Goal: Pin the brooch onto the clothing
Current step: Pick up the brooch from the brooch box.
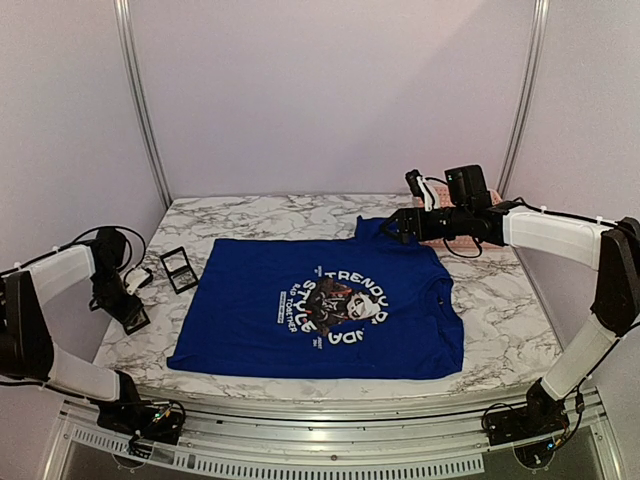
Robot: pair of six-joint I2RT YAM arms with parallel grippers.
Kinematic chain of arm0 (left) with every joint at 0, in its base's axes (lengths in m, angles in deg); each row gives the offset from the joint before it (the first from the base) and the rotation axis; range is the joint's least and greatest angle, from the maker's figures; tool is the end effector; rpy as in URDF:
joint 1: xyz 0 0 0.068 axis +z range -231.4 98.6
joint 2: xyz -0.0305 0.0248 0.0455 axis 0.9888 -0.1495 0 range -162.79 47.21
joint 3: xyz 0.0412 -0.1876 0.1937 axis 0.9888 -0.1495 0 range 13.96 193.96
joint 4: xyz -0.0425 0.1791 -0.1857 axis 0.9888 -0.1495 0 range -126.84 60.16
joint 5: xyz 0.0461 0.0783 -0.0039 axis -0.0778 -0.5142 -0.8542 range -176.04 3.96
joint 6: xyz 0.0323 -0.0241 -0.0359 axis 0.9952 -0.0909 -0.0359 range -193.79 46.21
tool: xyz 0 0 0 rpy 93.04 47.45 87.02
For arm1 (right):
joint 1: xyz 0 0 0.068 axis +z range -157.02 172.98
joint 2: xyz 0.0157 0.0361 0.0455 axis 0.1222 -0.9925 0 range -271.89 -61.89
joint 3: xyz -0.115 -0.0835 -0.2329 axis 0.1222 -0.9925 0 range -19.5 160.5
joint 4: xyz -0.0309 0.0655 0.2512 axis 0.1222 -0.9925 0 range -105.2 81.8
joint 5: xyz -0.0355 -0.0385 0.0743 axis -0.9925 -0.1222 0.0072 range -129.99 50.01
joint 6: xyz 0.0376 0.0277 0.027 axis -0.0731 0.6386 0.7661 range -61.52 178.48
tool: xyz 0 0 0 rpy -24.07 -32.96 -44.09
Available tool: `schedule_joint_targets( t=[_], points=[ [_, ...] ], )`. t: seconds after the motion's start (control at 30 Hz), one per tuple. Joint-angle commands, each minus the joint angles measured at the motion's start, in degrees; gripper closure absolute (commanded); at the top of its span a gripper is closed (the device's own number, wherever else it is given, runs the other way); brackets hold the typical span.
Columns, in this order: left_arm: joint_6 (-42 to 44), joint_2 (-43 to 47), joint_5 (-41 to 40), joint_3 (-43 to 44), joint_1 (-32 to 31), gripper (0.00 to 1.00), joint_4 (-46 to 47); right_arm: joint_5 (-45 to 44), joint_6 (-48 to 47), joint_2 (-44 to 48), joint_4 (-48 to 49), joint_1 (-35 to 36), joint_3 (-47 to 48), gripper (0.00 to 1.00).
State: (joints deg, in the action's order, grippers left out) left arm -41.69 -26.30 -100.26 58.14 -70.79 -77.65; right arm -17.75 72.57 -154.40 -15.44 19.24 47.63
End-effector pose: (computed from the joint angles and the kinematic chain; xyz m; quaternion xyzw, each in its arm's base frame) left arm 0.2069 0.0477 0.1931 0.1702 0.9714 0.1550 0.0587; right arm 0.3246 0.1752 0.2688 -0.1833 0.8461 0.3213 0.3837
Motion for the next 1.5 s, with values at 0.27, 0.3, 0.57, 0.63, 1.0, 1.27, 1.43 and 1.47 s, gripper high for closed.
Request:
schedule_joint_targets(
  t=[0.27, 0.3, 0.57, 0.63, 1.0, 1.27, 1.43, 1.47],
  points=[
    [-6.8, -4.6, 1.0, -1.0, -0.2, 0.34, 8.1, 0.5, -0.1, -0.2, -1.0, 0.4, 1.0, 0.01],
    [-7.9, -4.5, 1.2, -1.2, -0.1, 0.37, 9.1, 0.6, -0.1, -0.2, -1.0, 0.4, 1.0, 0.01],
    [-11.7, -4.5, 3.4, -3.3, -0.1, 0.45, 12.3, 1.2, -0.2, -0.3, -1.7, 0.4, 1.0, 0.01],
    [-11.6, -5.0, 2.9, -3.9, -0.1, 0.45, 12.0, 1.1, -0.1, -0.2, -1.9, 0.5, 1.1, 0.01],
    [-11.2, -6.1, 3.5, -6.4, 0.4, 0.45, 14.8, 1.7, -0.4, -0.4, -2.3, 0.4, 2.3, 0.01],
    [-10.8, -7.1, 10.8, -3.9, 4.9, 0.48, 11.0, 1.3, -0.4, 0.8, -3.0, 0.4, 2.1, 0.01],
    [-9.3, -7.7, 12.1, -5.1, 5.2, 0.5, 11.9, 1.3, -0.3, 1.0, -3.2, 0.5, 2.5, 0.01],
    [-9.4, -7.9, 12.0, -5.0, 5.2, 0.51, 11.7, 1.2, -0.3, 1.0, -3.4, 0.5, 2.5, 0.01]
  ],
)
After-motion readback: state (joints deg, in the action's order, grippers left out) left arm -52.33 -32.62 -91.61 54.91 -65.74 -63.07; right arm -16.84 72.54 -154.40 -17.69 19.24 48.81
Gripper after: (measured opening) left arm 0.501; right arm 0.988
